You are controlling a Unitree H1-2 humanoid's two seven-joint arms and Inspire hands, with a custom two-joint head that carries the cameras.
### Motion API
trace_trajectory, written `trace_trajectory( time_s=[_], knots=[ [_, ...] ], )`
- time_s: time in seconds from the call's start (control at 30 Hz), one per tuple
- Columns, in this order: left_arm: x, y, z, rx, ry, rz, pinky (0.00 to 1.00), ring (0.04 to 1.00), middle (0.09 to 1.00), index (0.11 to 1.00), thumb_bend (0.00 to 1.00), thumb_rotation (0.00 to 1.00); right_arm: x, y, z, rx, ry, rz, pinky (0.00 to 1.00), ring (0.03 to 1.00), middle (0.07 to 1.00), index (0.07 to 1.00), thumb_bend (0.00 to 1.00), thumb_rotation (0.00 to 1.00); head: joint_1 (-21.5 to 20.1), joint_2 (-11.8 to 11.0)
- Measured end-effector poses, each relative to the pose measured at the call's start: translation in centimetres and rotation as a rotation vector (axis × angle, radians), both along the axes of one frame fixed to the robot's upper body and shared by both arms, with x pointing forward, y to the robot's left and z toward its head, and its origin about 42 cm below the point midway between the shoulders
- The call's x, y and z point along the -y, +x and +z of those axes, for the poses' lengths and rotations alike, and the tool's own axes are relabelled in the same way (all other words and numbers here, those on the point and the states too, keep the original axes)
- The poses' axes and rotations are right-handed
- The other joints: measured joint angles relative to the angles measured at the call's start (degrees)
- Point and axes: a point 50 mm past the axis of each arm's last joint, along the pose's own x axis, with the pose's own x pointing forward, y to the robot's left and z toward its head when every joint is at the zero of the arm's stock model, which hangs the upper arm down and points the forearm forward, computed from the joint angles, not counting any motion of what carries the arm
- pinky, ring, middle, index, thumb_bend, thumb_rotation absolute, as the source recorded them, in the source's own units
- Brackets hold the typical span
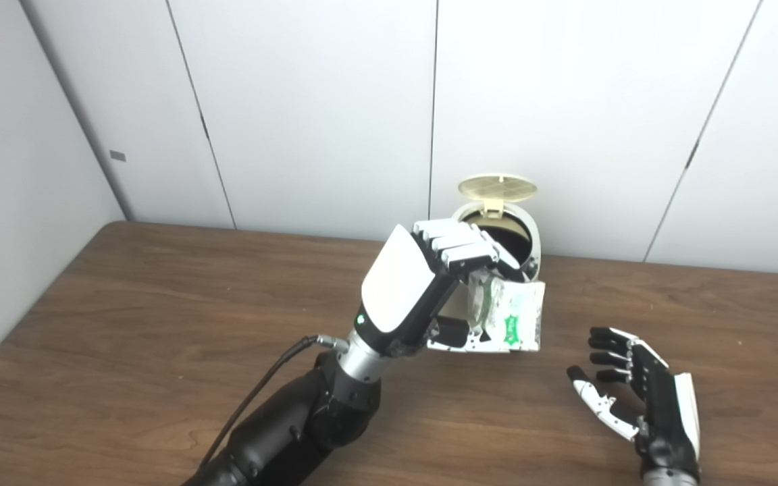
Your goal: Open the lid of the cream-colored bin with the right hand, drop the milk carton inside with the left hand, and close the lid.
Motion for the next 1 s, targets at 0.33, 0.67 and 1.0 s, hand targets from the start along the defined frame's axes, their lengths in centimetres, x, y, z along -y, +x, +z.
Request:
trace_trajectory(
  time_s=[0.33,0.67,1.0],
  knots=[
    [1.2,1.0,0.8,0.050,0.022,-0.044,0.35,0.446,0.475,0.488,0.51,0.00,-0.1,-0.2,0.0,0.000,-0.006,-0.004,0.57,0.664,0.689,0.683,0.28,0.05,-0.5,-0.3],
    [1.4,2.5,1.1,0.067,0.044,-0.045,0.36,0.444,0.476,0.488,0.51,0.00,-0.2,-0.5,0.0,0.001,0.005,-0.003,0.57,0.667,0.692,0.685,0.28,0.02,-0.8,-0.7],
    [1.6,3.8,0.6,0.051,0.083,-0.040,0.37,0.450,0.475,0.489,0.51,0.00,-0.4,-1.2,0.0,0.001,-0.010,0.002,0.57,0.664,0.693,0.685,0.28,0.05,-1.1,-1.1]
  ],
)
